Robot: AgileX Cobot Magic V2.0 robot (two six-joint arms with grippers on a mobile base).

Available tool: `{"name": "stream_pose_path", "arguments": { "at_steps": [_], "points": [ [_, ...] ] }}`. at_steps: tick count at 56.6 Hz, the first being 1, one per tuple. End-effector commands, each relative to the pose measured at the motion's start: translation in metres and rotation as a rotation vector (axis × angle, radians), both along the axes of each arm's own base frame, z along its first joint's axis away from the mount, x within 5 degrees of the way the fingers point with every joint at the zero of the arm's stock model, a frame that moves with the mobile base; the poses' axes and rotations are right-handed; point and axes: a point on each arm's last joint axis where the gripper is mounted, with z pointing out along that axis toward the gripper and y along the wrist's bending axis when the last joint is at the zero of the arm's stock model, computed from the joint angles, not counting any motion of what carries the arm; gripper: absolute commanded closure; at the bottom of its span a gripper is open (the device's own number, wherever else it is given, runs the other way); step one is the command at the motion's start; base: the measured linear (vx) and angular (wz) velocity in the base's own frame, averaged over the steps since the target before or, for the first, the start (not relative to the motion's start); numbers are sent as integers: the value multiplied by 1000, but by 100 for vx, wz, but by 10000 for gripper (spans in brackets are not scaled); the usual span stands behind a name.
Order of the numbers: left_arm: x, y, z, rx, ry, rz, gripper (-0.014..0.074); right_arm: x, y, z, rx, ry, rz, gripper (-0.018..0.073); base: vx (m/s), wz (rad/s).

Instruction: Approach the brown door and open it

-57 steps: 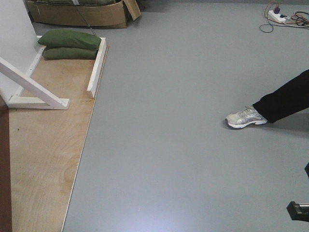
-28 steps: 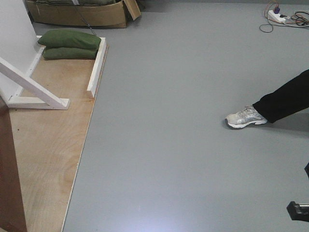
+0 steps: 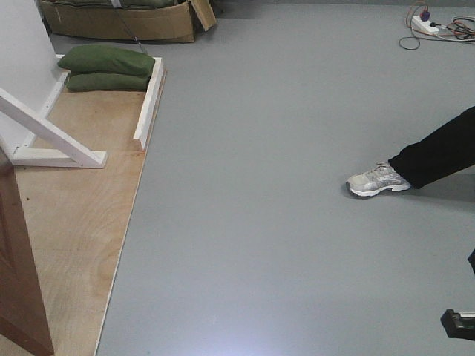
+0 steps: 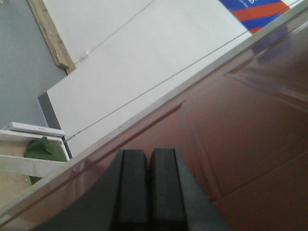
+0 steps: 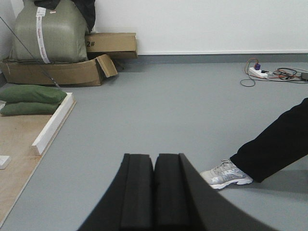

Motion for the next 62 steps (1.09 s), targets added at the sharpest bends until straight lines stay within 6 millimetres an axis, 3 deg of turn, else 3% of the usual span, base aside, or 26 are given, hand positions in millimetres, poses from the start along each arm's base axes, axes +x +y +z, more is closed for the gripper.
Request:
{"name": "stream_pose_path", "arguments": {
  "at_steps": [1,33,62],
  "points": [
    [9,-25,27,54,-59,-55,600,1,-1,6,-7,-87,-9,559,0,0],
    [67,-79,28,50,-65,-284,600,1,-1,6,-7,-87,-9,559,0,0],
    [101,-125,28,45,-66,-453,600,1,-1,6,-7,-87,-9,559,0,0]
  ]
}}
